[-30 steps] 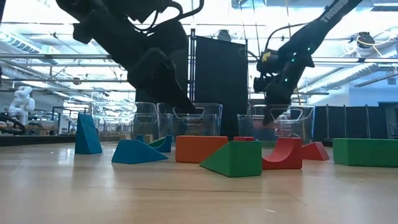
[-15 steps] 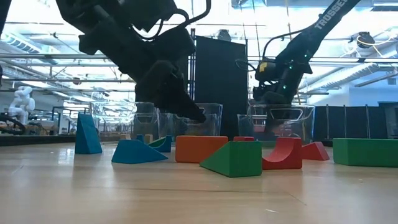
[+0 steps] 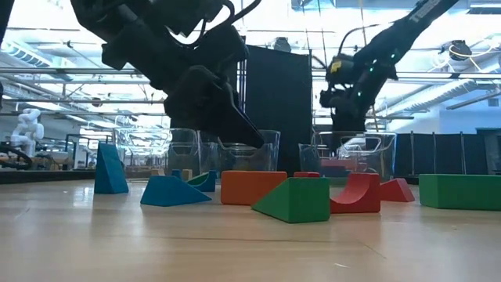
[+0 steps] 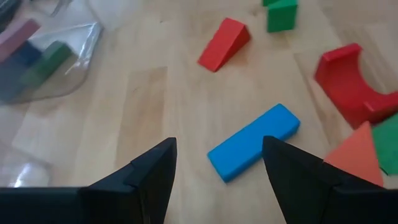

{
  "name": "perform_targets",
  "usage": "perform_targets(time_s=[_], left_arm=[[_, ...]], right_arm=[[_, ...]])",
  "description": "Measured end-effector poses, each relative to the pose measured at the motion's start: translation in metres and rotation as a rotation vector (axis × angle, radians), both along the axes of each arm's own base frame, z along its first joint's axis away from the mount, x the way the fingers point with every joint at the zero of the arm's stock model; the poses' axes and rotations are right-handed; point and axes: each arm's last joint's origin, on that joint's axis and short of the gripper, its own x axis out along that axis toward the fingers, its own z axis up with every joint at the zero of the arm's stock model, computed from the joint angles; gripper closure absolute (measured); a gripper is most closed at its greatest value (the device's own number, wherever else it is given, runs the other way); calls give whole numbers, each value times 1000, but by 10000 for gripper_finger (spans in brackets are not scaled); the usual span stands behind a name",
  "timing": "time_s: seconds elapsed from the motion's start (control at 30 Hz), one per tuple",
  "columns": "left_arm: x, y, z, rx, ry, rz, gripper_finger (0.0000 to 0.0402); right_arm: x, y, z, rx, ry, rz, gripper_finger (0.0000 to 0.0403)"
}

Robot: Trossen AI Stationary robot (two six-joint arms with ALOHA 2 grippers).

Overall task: Sort blocks by size
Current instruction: Put the blue rectangular block into the right transparent bin

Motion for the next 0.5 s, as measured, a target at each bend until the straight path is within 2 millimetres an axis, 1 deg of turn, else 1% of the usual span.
perform_targets(time_s=[0.13, 0.3, 0.5], left_arm=[[0, -1, 0, 29, 4, -73, 162], [0, 0, 0, 43, 13, -161, 162], [4, 17, -2, 36, 16, -186, 162]], right_arm=[[-5, 9, 21, -41, -52, 3, 245], [-15, 30, 53, -93, -132, 21, 249], [-32, 63, 85, -125, -205, 64, 249]])
